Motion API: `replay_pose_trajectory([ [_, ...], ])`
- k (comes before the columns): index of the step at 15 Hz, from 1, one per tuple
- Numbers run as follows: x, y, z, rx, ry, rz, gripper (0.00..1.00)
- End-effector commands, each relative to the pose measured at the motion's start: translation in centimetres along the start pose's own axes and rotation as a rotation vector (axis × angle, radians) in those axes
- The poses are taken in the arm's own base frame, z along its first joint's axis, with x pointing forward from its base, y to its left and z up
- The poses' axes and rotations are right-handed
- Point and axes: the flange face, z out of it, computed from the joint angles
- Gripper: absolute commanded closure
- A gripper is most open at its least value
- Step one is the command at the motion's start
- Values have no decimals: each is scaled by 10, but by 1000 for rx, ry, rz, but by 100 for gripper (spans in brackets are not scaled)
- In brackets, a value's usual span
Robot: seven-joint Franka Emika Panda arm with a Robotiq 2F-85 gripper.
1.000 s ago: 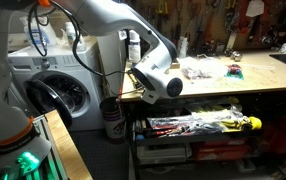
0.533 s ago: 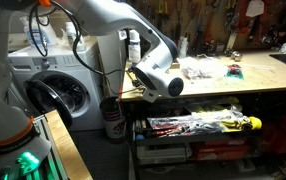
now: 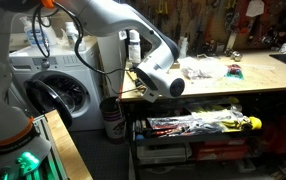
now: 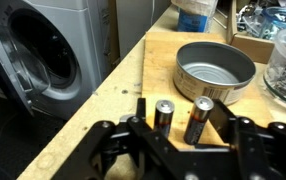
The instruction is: Pick up the two batteries and put them in the silver bowl
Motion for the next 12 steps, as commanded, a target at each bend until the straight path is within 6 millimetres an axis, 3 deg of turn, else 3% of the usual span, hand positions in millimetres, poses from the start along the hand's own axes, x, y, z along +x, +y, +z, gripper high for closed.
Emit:
replay_pose_trajectory([
  [1, 6, -3, -3, -7, -15, 32, 47],
  [3, 7, -4, -3, -3, -12, 36, 47],
  [5, 5, -5, -3, 4, -13, 35, 53],
  [6, 4, -6, -3, 6, -12, 36, 62],
  [8, 3, -8, -3, 7, -8, 36, 65],
  [9, 2, -8, -3, 8, -7, 39, 77],
  [11, 2, -9, -3, 11, -4, 46, 83],
  [12, 2, -9, -3, 13, -2, 51, 99],
])
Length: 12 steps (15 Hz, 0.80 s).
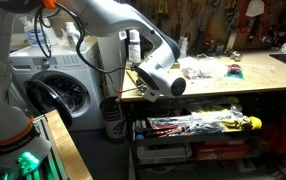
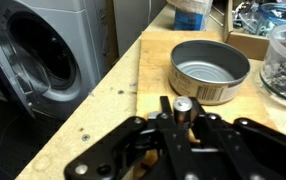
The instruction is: Pick up the two batteries and put them in the silver bowl
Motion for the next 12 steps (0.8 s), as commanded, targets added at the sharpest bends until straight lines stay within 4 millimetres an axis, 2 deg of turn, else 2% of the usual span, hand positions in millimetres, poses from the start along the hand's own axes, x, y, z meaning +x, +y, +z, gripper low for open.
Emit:
replay_pose_trajectory([
  [1, 2, -5, -1, 13, 0, 33, 100],
  [2, 1, -5, -1, 14, 1, 38, 96],
  [7, -5, -6, -4, 22, 5, 31, 96],
  [12, -34, -12, -15, 27, 54, -41, 96],
])
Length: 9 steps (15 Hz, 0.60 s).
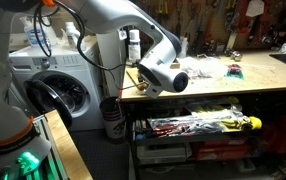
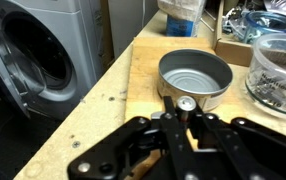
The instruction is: Pick up the two batteries and put them in the silver bowl
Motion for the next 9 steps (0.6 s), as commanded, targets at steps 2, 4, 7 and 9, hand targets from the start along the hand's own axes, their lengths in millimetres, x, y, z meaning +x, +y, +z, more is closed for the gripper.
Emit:
replay_pose_trajectory([
  [2, -42, -8, -14, -2, 121, -104, 96],
  [4, -69, -15, -14, -46, 203, -175, 96],
  [7, -107, -27, 3, -135, 315, -277, 96],
  [9, -127, -32, 23, -205, 385, -344, 96],
])
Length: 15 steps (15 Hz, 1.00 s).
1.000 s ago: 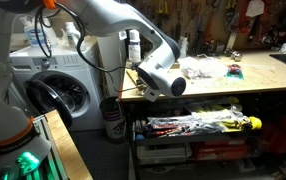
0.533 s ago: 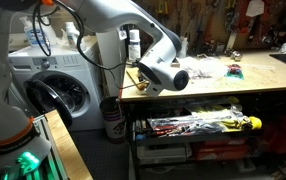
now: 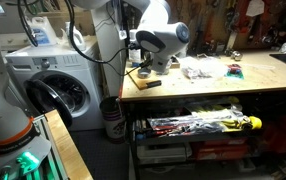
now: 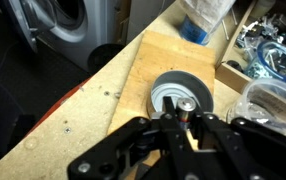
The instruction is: Pick up the two batteries and put them in the silver bowl
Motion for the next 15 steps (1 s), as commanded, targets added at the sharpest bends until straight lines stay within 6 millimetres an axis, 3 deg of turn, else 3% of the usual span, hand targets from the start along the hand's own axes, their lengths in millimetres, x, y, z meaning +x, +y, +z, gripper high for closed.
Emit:
replay_pose_trajectory([
  [1, -33, -20, 22, -119, 128, -109, 96],
  [7, -62, -39, 71, -325, 342, -323, 96],
  [10, -68, -43, 76, -401, 466, -427, 95],
  [12, -68, -47, 74, -424, 555, -499, 88],
  [15, -71, -56, 77, -370, 630, -577, 96],
])
